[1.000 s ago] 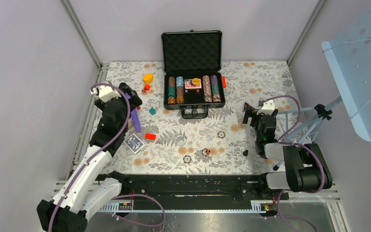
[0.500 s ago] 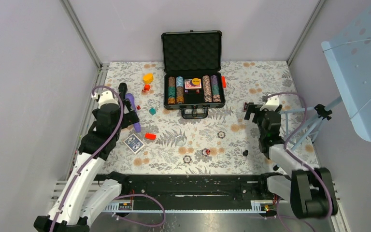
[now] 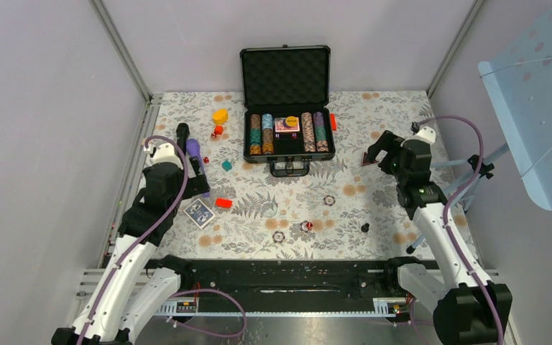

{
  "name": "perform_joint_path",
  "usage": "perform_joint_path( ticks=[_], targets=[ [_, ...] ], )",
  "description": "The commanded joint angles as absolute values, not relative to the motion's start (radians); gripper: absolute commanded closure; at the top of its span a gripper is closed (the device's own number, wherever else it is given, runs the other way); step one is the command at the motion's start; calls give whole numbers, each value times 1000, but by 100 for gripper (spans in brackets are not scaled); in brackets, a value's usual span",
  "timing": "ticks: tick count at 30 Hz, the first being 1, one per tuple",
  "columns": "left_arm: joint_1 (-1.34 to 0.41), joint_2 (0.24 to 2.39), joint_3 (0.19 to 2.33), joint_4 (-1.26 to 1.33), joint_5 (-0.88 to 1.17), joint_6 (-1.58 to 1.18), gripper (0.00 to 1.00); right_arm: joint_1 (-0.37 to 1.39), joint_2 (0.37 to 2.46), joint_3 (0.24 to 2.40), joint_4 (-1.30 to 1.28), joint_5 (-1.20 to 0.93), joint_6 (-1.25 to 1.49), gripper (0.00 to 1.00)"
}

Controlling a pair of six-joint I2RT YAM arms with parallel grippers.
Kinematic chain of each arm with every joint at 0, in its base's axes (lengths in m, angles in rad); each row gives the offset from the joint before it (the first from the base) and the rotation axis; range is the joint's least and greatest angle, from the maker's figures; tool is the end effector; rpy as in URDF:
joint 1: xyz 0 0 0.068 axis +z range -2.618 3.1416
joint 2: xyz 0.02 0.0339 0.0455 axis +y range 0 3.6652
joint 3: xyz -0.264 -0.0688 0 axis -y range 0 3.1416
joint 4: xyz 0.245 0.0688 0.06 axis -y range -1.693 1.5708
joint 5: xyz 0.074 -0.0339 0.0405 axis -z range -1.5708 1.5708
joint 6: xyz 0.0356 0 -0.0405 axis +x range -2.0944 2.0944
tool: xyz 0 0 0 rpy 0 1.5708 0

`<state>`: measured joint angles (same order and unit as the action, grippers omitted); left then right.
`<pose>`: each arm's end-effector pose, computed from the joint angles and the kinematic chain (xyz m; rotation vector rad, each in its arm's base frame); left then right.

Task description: Pack up texas hold em set

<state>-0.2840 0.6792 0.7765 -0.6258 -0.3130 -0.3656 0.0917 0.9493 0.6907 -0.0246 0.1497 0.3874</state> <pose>0.1430 -0.0303 0.3085 -0.2709 2.0541 -0.0695 0.2229 0.0152 0.2930 0.3760 1.8167 0.1949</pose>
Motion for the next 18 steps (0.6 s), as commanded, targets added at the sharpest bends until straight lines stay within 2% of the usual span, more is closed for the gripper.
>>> perform_joint_path(
  ticks=[1,3,7,10,18],
  targets=[
    [-277,669,765,-558,-273,-341,1,97,994,779,-202,-13,483,2],
    [-276,664,759,-549,-264,-338,1,97,1023,781,-191,-121,517,1],
    [-276,666,754,-539,-247,-337,1,104,1133,816,-245,-233,556,10],
    [-277,670,753,-538,-248,-339,1,169,1183,831,-272,-178,561,10],
    [-294,678,763,-567,-281,-362,1,513,1281,909,-343,56,578,7]
  ],
)
